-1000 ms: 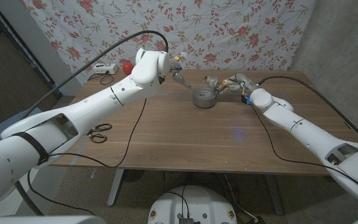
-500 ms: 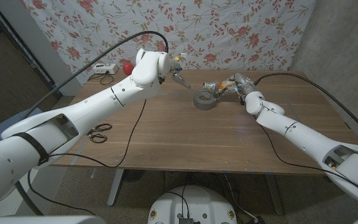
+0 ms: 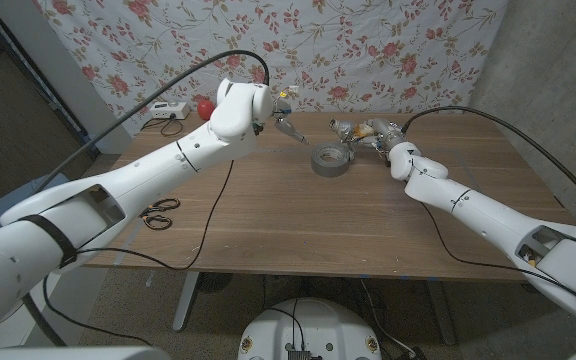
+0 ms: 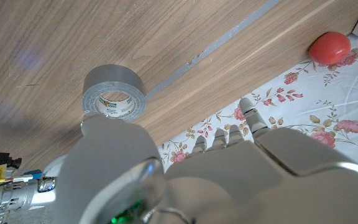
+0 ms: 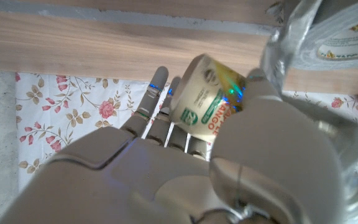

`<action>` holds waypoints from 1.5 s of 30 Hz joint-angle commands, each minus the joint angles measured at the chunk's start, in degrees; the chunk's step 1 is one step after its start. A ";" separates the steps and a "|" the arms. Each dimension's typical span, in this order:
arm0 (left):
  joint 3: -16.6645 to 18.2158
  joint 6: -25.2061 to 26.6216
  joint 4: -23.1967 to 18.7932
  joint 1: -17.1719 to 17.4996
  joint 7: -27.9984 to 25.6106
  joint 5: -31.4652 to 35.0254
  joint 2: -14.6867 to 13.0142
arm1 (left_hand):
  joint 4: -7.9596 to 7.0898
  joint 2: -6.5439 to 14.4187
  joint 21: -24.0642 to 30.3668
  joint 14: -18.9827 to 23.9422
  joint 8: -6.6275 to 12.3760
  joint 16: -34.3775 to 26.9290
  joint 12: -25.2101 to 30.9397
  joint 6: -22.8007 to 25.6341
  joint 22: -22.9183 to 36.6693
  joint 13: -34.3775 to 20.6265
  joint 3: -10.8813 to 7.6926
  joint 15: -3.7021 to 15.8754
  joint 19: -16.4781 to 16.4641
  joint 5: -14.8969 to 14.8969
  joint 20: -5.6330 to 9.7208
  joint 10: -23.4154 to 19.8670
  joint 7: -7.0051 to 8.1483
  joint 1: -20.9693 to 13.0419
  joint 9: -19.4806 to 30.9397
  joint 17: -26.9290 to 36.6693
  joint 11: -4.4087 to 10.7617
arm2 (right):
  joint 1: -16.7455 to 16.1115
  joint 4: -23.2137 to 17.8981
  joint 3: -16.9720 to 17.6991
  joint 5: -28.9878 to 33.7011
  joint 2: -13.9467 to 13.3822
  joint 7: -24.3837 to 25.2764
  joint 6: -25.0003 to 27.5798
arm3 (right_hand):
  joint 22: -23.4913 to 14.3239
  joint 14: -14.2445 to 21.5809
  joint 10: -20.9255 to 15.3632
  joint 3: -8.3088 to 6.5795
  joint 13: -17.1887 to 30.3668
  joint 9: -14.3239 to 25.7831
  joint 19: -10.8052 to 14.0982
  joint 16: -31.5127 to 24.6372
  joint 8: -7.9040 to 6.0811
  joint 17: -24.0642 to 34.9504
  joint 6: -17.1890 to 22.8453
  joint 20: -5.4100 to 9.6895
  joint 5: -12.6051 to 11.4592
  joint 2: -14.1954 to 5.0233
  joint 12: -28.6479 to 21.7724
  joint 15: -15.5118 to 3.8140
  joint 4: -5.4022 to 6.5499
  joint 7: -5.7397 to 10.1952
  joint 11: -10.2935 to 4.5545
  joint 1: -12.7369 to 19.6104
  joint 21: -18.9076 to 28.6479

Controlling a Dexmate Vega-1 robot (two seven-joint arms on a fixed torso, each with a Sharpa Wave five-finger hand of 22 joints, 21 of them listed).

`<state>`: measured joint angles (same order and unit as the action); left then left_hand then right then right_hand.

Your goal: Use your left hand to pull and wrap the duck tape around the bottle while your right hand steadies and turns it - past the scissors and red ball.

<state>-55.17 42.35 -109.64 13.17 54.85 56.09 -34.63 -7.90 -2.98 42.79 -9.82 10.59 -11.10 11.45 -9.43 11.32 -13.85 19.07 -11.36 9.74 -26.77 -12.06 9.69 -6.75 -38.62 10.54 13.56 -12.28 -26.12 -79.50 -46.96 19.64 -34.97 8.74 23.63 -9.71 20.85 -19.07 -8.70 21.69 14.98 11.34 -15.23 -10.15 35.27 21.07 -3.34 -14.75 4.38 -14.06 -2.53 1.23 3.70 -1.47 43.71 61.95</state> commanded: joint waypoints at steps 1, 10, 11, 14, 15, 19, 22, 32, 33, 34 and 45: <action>1.22 -0.87 -0.98 1.00 -0.46 0.09 -0.87 | 0.26 0.38 -0.07 -4.88 0.32 -0.16 0.29 -5.10 0.18 0.00 -0.14 -0.59 11.44 -0.61 -0.16 2.67 -2.10 0.27 0.17 0.10 -0.17 | 2.24 -0.07 0.16 -4.62 -1.32 -10.33 -1.22 | -0.01 -7.29 5.33 5.33 -0.70 -1.28 -4.31 2.94 -0.39 -1.74 -5.44 -1.25 -2.43 4.67 2.65 -0.24 1.71 -0.17 1.22 -5.13 -4.99; 4.90 -2.18 -2.97 4.31 -5.73 -3.21 -2.74 | 0.47 0.43 -0.41 -5.16 -0.18 -0.33 0.38 -7.05 0.24 0.06 -0.14 -0.62 11.51 -1.14 -0.16 3.35 -1.10 0.04 0.18 -0.09 -0.16 | 0.32 7.73 7.34 -21.07 -0.06 -16.27 -18.29 | 0.02 -14.43 10.77 11.78 -2.02 -2.48 -10.70 3.97 -0.58 -3.93 -10.09 -6.49 -5.05 5.23 3.18 3.97 4.09 -0.71 4.58 -11.15 -11.96; 5.28 -2.33 -3.16 4.56 -6.03 -3.76 -2.97 | 0.47 0.44 -0.43 -5.17 -0.18 -0.33 0.38 -7.09 0.24 0.07 -0.14 -0.62 11.51 -1.16 -0.16 3.38 -1.02 0.04 0.18 -0.09 -0.15 | 0.05 10.10 8.64 -24.36 0.72 -17.90 -21.93 | 0.02 -15.20 10.97 12.40 -2.15 -2.56 -11.41 4.08 -0.65 -4.13 -10.28 -6.91 -5.27 5.26 3.11 4.74 4.30 -0.76 4.76 -11.73 -12.65; 5.95 -2.58 -3.69 5.17 -7.13 -4.55 -3.70 | 0.51 0.45 -0.55 -5.25 -0.32 -0.39 0.37 -7.82 0.26 0.09 -0.13 -0.63 11.55 -1.32 -0.16 3.68 -0.64 0.02 0.18 -0.14 -0.14 | -0.14 17.24 11.69 -32.89 3.63 -23.21 -31.06 | 0.00 -16.43 11.66 14.00 -2.51 -2.75 -14.04 4.02 -0.72 -4.60 -10.97 -8.16 -5.84 5.17 3.00 5.27 4.93 -0.83 5.59 -13.38 -14.75; 6.14 -2.67 -3.86 5.31 -7.27 -4.86 -3.95 | 0.52 0.45 -0.58 -5.27 -0.32 -0.40 0.37 -7.95 0.27 0.09 -0.12 -0.63 11.58 -1.36 -0.17 3.76 -0.54 0.02 0.18 -0.16 -0.15 | -0.27 18.64 12.47 -34.97 4.42 -24.30 -32.79 | 0.00 -16.96 11.83 14.69 -2.68 -2.83 -15.30 3.99 -0.84 -4.81 -10.97 -8.29 -6.11 5.08 2.92 5.57 5.20 -0.82 5.85 -14.09 -15.73; 7.46 -3.26 -4.71 6.58 -9.42 -6.51 -5.10 | 0.53 0.44 -0.62 -5.31 -0.32 -0.40 0.37 -8.06 0.27 0.09 -0.11 -0.63 11.60 -1.41 -0.17 3.84 -0.45 0.02 0.18 -0.17 -0.15 | -0.35 21.50 13.89 -39.59 6.38 -26.66 -36.05 | -0.01 -17.52 11.87 15.37 -2.87 -2.93 -15.67 3.96 -0.91 -5.04 -11.04 -8.65 -6.41 4.87 2.80 5.56 5.51 -0.67 6.36 -14.84 -16.43; 8.92 -3.74 -5.30 7.96 -11.95 -8.17 -6.02 | 0.53 0.44 -0.65 -5.35 -0.31 -0.41 0.38 -8.12 0.27 0.10 -0.10 -0.63 11.61 -1.44 -0.17 3.88 -0.45 0.03 0.18 -0.18 -0.15 | -0.44 23.46 14.82 -42.52 7.83 -28.12 -38.00 | -0.02 -18.60 11.87 15.82 -3.04 -2.99 -15.81 4.19 -1.06 -5.26 -10.84 -8.72 -6.66 4.56 2.71 4.97 5.79 -0.83 6.20 -15.43 -16.93; 19.34 -10.90 -5.56 15.86 -26.70 -24.06 -9.61 | 0.48 0.52 -0.79 -5.33 -0.21 -0.55 0.51 -8.52 0.31 0.12 -0.07 -0.66 11.59 -1.64 -0.17 3.99 0.12 0.18 0.18 -0.23 -0.14 | -1.10 27.74 17.70 -48.89 11.75 -28.79 -42.95 | 0.06 -23.22 14.61 17.23 -4.54 -3.36 -16.94 4.80 -1.31 -8.09 -10.35 -6.75 -7.99 2.77 3.06 2.74 5.92 -0.99 4.34 -15.59 -20.25; 19.51 -11.17 -5.49 15.94 -27.09 -24.96 -10.00 | 0.44 0.61 -0.82 -5.13 -0.04 -0.68 0.69 -8.28 0.33 0.13 -0.07 -0.64 11.52 -1.71 -0.17 3.70 0.28 0.25 0.18 -0.24 -0.11 | -1.43 27.40 17.95 -49.11 11.86 -28.02 -43.13 | 0.08 -23.61 14.74 17.40 -4.80 -3.39 -18.06 4.80 -1.32 -8.62 -10.30 -6.23 -8.12 2.60 3.02 2.69 5.87 -0.86 4.13 -15.48 -21.11; 19.45 -11.42 -5.40 15.93 -27.54 -25.50 -10.39 | 0.43 0.62 -0.82 -5.09 -0.01 -0.70 0.72 -8.24 0.34 0.13 -0.08 -0.64 11.51 -1.72 -0.17 3.66 0.32 0.26 0.18 -0.24 -0.11 | -1.62 27.15 18.09 -49.30 11.86 -27.72 -43.21 | 0.09 -23.97 14.80 17.52 -4.96 -3.41 -18.74 4.84 -1.31 -8.95 -10.30 -6.29 -8.19 2.50 3.00 2.81 5.85 -0.82 4.04 -15.45 -21.63; 22.95 -19.15 -2.48 18.40 -35.88 -35.92 -12.50 | 0.42 0.75 -0.90 -4.94 0.01 -0.82 0.78 -8.42 0.36 0.15 -0.10 -0.60 11.44 -1.84 -0.17 3.72 0.51 0.29 0.17 -0.28 -0.14 | -5.25 23.90 21.14 -52.95 13.10 -23.94 -47.11 | 0.09 -27.90 16.37 19.10 -7.21 -3.63 -18.86 4.49 -1.30 -13.55 -10.57 -5.97 -8.81 0.84 2.81 1.88 5.76 0.33 2.87 -15.07 -25.94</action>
<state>-37.49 32.15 -114.53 27.72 29.81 33.47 -44.76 -7.67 -2.68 41.93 -10.13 10.36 -11.49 11.88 -9.74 11.63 -13.57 18.84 -11.67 9.74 -28.31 -12.06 9.68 -6.44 -38.32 10.54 13.31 -12.27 -28.20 -54.87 -29.57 -28.21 -24.33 -17.00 -18.29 -9.61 -6.92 -2.73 9.89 14.83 11.34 -9.73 -10.35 -11.20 22.62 9.85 -10.64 -23.12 5.89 -11.03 0.46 7.18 3.42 1.63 28.49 36.01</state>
